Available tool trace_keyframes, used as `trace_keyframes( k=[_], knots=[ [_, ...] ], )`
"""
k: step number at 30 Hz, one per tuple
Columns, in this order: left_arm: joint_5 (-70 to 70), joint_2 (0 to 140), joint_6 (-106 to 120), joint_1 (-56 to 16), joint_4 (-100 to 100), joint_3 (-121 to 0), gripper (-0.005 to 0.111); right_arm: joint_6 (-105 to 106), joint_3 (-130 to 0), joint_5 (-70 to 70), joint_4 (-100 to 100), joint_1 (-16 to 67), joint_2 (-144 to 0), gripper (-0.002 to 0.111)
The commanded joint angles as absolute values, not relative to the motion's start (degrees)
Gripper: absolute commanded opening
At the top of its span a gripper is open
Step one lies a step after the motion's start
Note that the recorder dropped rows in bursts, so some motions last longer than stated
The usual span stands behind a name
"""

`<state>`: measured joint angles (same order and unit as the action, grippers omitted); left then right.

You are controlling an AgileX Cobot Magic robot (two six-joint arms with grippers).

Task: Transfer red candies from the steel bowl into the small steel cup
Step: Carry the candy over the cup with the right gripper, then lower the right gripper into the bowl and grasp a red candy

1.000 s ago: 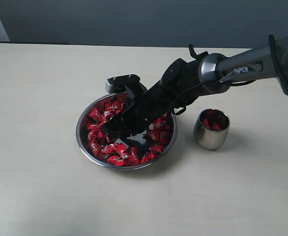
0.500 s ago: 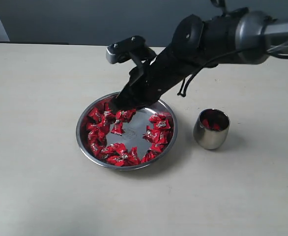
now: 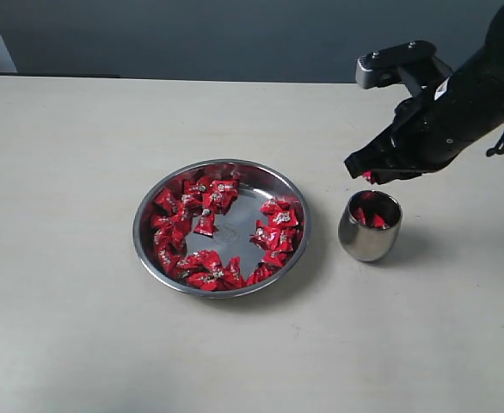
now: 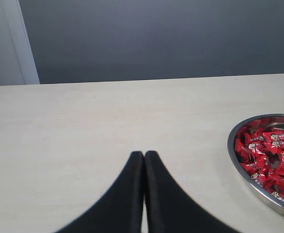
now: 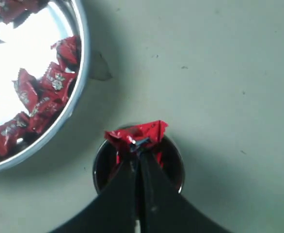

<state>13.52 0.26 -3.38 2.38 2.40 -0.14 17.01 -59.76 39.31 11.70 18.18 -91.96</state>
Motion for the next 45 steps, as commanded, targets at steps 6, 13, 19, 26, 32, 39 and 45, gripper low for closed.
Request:
trace_keyframes(
  k=[6,13,19,26,32,39,45],
  knots=[
    [13.29,0.0,-3.5,2.04,2.46,0.0,0.0,16.91,-59.11,43.38,12.06,17.31,-91.58,-0.001],
    [13.29,0.0,-3.5,2.04,2.46,0.0,0.0,16.91,-59.11,43.74,10.61,17.32,-91.58,0.033],
    [13.29,0.0,-3.5,2.04,2.46,0.0,0.0,16.91,-59.11,40.89,15.29,17.32,-91.58,0.045],
    [13.29,0.0,-3.5,2.04,2.46,0.0,0.0,33.8,-59.11,34.45,39.64,20.69,-91.86,0.036],
    [13.29,0.0,-3.5,2.04,2.46,0.0,0.0,44.35,-59.81,27.92,50.31,26.67,-96.52,0.048],
    [13.29,0.0,-3.5,2.04,2.46,0.0,0.0,44.35,-65.77,24.86,52.14,31.53,-107.14,0.054],
    [13.29,0.0,-3.5,2.04,2.46,0.0,0.0,44.12,-71.31,24.86,53.08,33.7,-115.25,0.054]
  ],
)
